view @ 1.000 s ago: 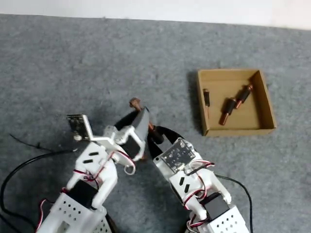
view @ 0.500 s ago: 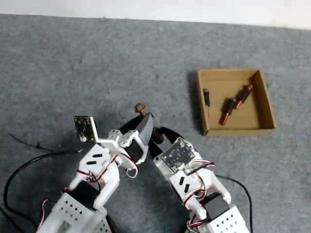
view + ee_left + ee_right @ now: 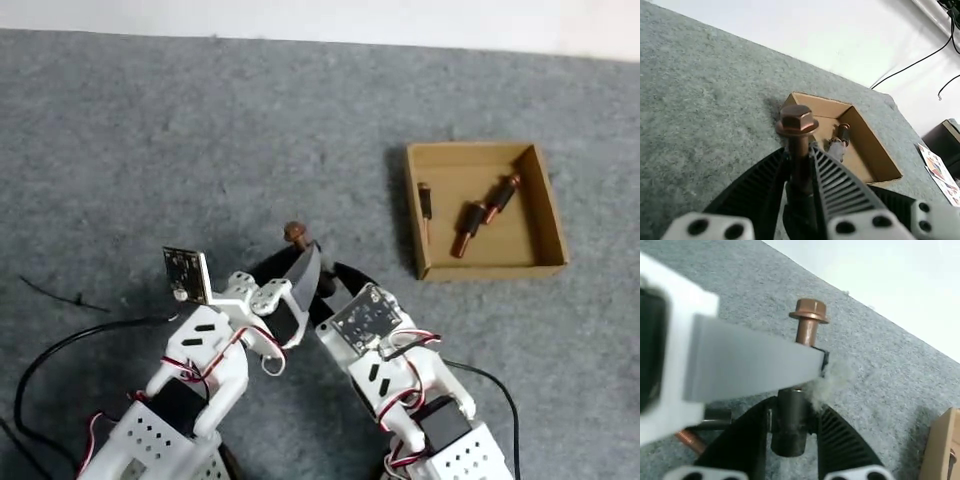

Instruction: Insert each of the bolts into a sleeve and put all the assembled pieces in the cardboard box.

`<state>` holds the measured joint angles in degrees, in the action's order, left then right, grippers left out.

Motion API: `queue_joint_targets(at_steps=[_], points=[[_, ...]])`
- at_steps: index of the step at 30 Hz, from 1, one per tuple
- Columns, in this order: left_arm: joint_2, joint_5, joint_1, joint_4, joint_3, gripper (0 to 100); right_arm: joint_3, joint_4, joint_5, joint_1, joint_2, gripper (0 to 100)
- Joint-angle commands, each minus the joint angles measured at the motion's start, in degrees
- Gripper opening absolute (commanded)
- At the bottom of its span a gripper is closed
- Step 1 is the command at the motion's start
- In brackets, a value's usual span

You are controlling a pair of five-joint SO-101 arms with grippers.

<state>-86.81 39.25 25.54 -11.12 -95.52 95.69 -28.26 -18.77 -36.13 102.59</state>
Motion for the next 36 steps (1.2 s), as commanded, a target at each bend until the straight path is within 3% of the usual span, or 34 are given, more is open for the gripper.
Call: queue_joint_targets(at_steps=[1, 14, 18, 26, 36], points=[[-0.31, -1.05, -1.10, -0.53, -0.13, 0, 8.13, 2.15, -0.26, 1.98, 0.57, 0.5], [-0.40, -1.58, -1.19, -2.99, 0.48, 1, 8.13, 2.15, -0.26, 1.98, 0.22, 0.5], [-0.40, -4.13, -1.10, -3.52, 0.48, 7, 8.13, 2.15, -0.26, 1.98, 0.22, 0.5], [-0.40, -3.96, -1.89, -14.15, 6.29, 10, 8.13, 1.98, -0.26, 2.07, 0.22, 0.5], [-0.40, -3.87, -1.98, -21.45, 11.91, 10, 8.13, 1.98, -0.26, 2.07, 0.22, 0.5]])
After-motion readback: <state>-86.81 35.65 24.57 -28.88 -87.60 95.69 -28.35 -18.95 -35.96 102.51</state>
